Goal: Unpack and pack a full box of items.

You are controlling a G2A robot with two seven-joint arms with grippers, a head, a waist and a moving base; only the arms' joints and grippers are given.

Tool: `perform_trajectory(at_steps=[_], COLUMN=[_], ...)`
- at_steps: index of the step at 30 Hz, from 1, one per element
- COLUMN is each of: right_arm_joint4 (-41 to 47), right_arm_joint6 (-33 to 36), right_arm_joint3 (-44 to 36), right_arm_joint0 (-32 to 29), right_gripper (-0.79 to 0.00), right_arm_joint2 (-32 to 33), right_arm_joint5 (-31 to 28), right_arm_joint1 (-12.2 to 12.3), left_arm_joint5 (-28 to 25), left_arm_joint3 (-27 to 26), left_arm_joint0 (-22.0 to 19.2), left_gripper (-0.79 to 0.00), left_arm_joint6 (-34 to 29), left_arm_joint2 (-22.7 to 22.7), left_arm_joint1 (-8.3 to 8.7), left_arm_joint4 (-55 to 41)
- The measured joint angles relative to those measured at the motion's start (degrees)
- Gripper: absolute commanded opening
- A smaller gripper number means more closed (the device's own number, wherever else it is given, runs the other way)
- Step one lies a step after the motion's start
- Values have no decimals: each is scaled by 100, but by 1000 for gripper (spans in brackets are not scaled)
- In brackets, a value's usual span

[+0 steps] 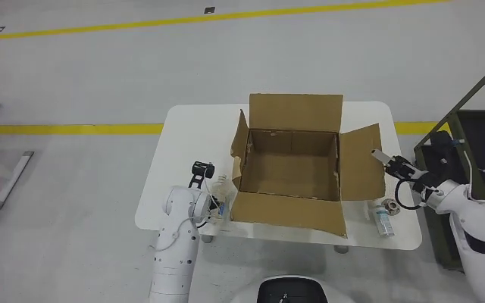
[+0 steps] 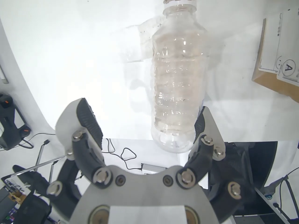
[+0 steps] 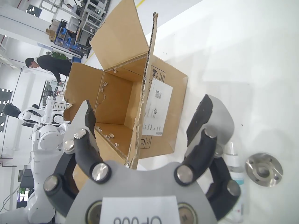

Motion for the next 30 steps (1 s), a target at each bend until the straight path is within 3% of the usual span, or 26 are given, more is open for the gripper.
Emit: perform_trajectory(at_steps=[10,20,24,25,30], right_arm_joint4=[19,74,72,76,93], right_arm_joint6=[-66,-69,-59,-59,-64], right_arm_joint3=[-112,-116,-95,-93,-91], right_arm_joint0=[-194,-199,-177,-174,-181], right_gripper=[-9,-25,-34,-31,-34], right_arm_joint2=[15,-69,-106,-114,-140], right_arm_joint5=[95,122,120,120,121], right_arm_joint1=[50,96,115,121,143], left_arm_joint5=[50,-162,-232,-243,-275], left_arm_joint3=[687,658,654,655,733], left_arm_joint0=[-283,-320,-346,-348,-369], left_gripper=[0,0,-175,-256,-252], left_arm_joint6=[-18,191,298,313,363], left_arm_joint2=[97,244,315,340,443], left_arm_joint1=[0,22,28,29,32], left_arm_joint4=[-180,-239,-237,-237,-221])
